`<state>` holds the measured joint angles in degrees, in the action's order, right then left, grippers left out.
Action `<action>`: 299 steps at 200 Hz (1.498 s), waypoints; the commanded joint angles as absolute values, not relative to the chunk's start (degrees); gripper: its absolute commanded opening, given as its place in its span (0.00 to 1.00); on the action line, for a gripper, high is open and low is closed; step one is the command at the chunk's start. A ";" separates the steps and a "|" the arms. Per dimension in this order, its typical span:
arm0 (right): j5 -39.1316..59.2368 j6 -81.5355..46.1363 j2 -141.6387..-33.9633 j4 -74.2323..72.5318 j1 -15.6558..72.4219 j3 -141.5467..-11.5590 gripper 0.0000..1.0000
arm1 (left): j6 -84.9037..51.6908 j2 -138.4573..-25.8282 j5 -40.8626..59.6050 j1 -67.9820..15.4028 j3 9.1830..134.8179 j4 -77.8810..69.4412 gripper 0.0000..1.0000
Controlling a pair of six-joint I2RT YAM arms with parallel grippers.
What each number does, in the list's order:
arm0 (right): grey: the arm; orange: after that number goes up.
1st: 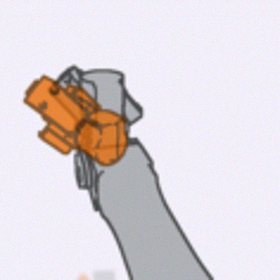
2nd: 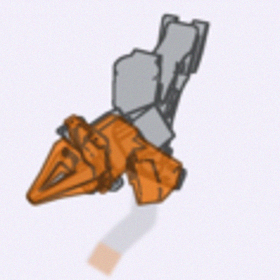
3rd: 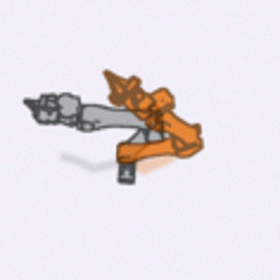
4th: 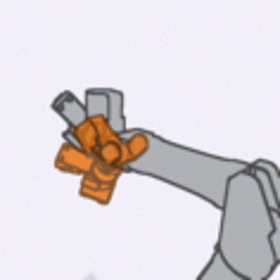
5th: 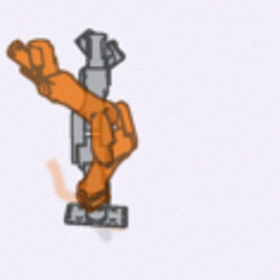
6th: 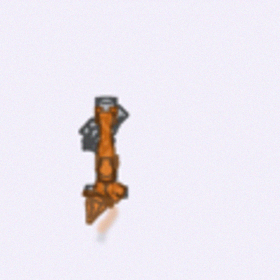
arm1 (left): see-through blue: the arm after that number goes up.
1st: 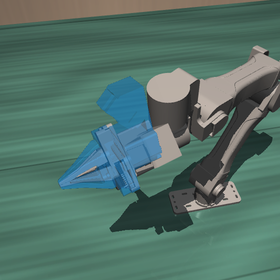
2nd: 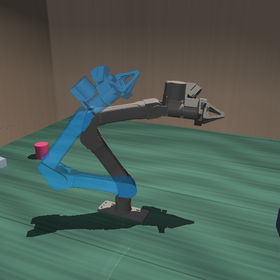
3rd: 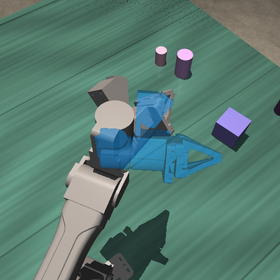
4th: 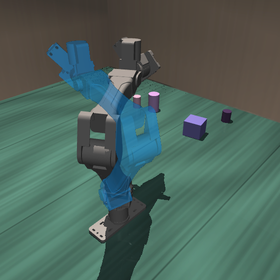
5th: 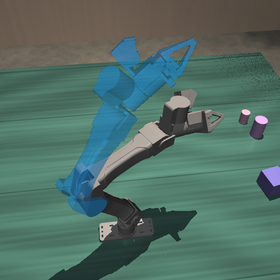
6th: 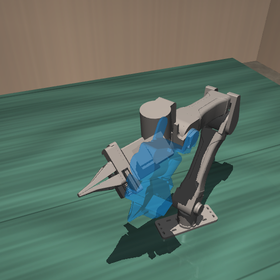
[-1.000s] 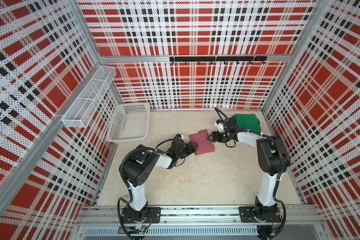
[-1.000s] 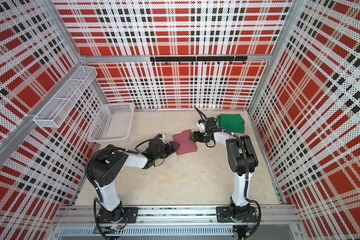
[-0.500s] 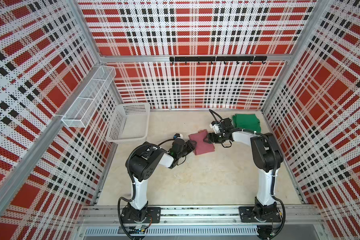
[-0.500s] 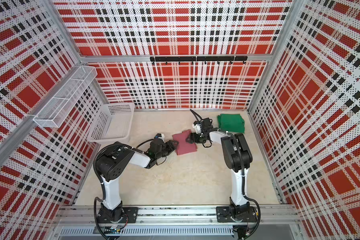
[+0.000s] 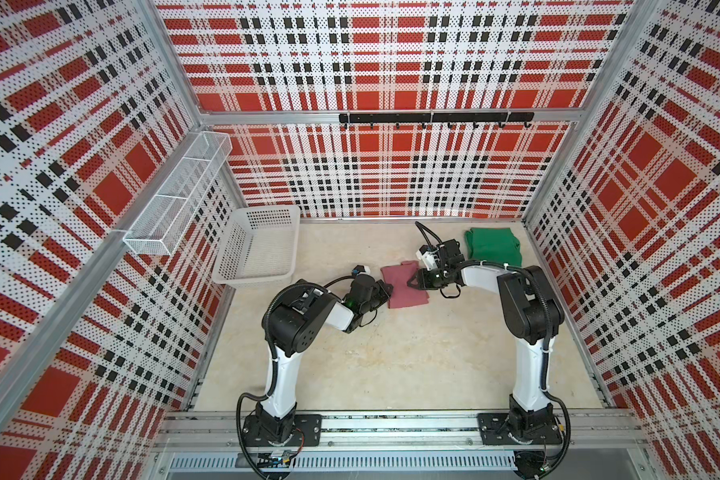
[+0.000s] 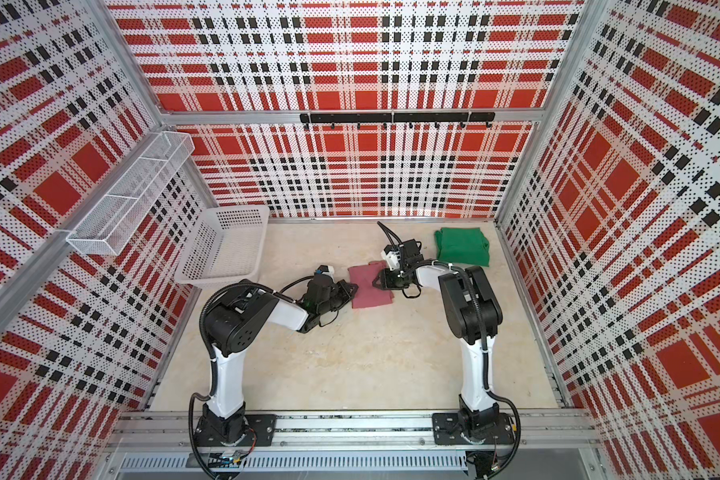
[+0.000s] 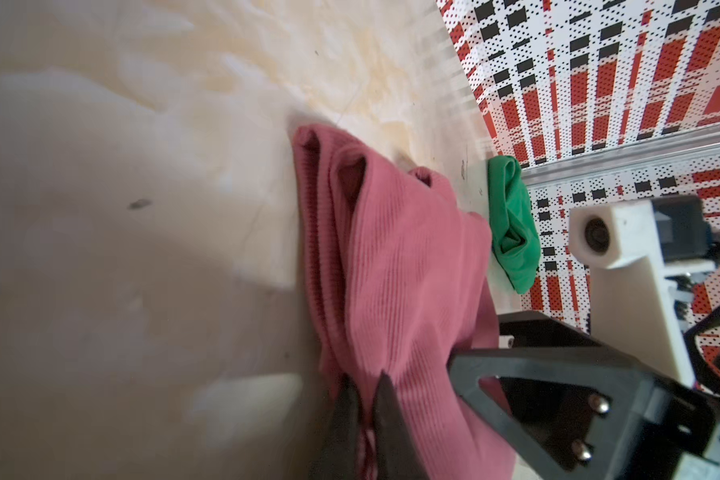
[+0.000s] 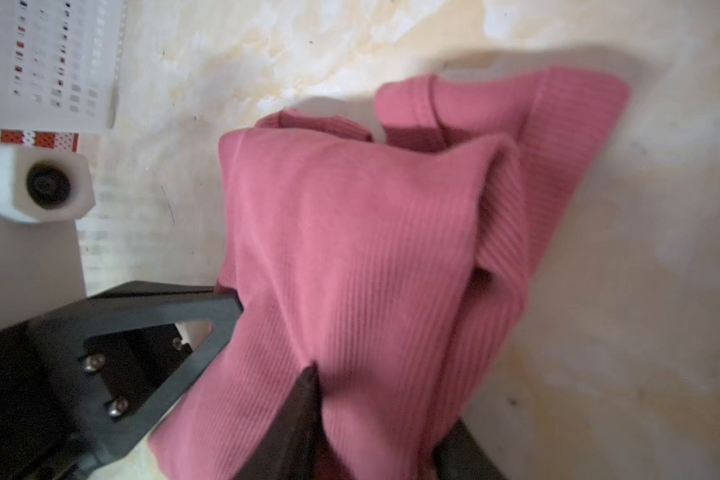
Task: Fold and stack the tank tops
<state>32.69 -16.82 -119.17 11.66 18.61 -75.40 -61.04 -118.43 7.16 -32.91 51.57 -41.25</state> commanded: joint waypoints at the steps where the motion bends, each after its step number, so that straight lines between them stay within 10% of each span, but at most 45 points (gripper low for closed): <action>1: 35.75 -16.35 -119.02 10.78 18.92 -75.29 0.25 | -58.53 -118.93 7.98 -33.46 55.39 -38.00 0.00; 24: 35.68 -16.38 -117.64 10.50 17.68 -75.84 0.00 | -56.40 -118.91 7.91 -33.66 60.01 -34.99 0.00; 166: 33.75 -8.30 -112.99 18.31 7.24 -84.73 0.00 | -57.19 -138.77 11.60 -35.34 92.83 -32.52 0.00; 197: 33.75 -6.65 -115.25 19.46 6.00 -86.42 0.00 | -57.30 -140.03 11.60 -34.78 93.28 -33.18 0.60; 226: 34.20 -5.40 -117.33 18.52 5.63 -86.84 0.00 | -55.80 -134.38 11.32 -31.84 85.62 -34.70 0.88; 299: 29.86 -0.82 -121.10 25.06 3.68 -97.13 0.00 | -51.42 -111.26 11.00 -23.82 62.74 -37.78 0.94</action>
